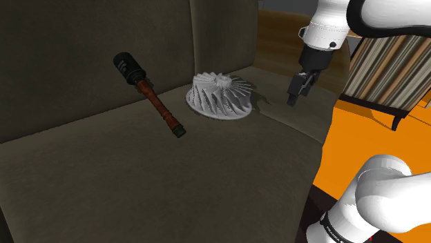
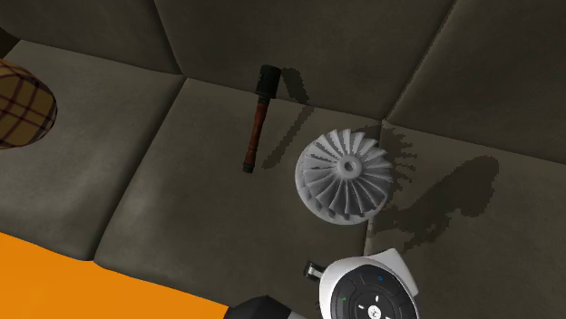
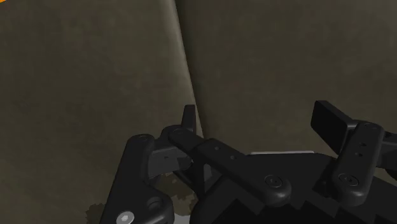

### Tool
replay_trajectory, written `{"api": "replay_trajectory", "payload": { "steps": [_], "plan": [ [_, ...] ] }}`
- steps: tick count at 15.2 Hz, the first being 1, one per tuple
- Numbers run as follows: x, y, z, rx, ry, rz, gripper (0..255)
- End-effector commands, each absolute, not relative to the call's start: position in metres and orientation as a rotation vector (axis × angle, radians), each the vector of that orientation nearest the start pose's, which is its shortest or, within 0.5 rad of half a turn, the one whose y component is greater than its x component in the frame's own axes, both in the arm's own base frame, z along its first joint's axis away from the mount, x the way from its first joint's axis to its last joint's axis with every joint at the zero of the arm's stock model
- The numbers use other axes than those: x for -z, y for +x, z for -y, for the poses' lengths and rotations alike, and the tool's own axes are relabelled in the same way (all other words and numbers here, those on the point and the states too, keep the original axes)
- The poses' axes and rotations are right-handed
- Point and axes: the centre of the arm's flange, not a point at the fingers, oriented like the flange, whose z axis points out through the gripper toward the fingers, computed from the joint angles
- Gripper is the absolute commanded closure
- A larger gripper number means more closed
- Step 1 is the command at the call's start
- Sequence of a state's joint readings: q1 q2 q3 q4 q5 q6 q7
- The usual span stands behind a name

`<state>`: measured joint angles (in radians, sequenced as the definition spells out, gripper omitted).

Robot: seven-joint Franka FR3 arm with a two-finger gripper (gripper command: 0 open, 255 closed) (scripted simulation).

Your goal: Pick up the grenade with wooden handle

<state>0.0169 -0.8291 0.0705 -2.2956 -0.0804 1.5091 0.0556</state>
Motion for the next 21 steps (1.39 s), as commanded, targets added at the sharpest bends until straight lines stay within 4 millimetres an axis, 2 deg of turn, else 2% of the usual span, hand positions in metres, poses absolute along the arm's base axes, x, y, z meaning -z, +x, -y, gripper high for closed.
{"api": "replay_trajectory", "payload": {
  "steps": [1,11,21],
  "plan": [
    [-0.626,0.288,-0.025,0.081,-3.270,0.006,0],
    [-0.614,0.362,-0.113,0.272,-3.231,0.075,0],
    [-0.612,0.433,-0.205,0.459,-3.180,0.143,0]
  ]
}}
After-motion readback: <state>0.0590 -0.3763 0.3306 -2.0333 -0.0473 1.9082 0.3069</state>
